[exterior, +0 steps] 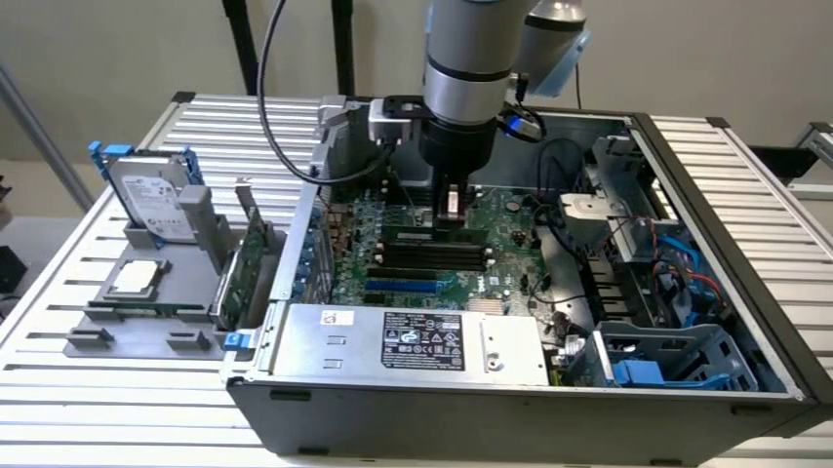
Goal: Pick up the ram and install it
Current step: 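Insert the ram into the slot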
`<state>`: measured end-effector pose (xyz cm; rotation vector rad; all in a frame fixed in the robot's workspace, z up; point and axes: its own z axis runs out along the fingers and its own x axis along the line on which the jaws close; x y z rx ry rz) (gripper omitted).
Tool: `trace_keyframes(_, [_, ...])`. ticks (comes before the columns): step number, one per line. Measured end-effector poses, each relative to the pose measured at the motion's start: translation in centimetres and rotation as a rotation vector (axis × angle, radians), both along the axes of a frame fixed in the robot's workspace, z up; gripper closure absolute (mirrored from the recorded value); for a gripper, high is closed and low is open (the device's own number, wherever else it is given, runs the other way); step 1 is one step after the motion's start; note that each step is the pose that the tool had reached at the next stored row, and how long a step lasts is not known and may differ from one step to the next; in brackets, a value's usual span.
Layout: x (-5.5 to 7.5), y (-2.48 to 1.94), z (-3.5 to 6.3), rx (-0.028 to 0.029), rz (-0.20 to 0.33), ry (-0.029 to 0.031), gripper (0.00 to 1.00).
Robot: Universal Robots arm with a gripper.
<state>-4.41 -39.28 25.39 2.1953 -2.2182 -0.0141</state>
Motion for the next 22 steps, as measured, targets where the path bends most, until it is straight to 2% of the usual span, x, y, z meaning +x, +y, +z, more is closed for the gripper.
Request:
trace_keyframes(8, [0.0, -0.01, -1.38, -0.0018, 0.002, 0.0001, 1.0])
trace_keyframes(13, [0.3, -0.12, -1.72, -0.0081, 0.002, 0.0001, 1.0])
trace_keyframes(22, [0.4, -0.25, -2.31, -0.0089, 0.002, 0.0001, 1.0])
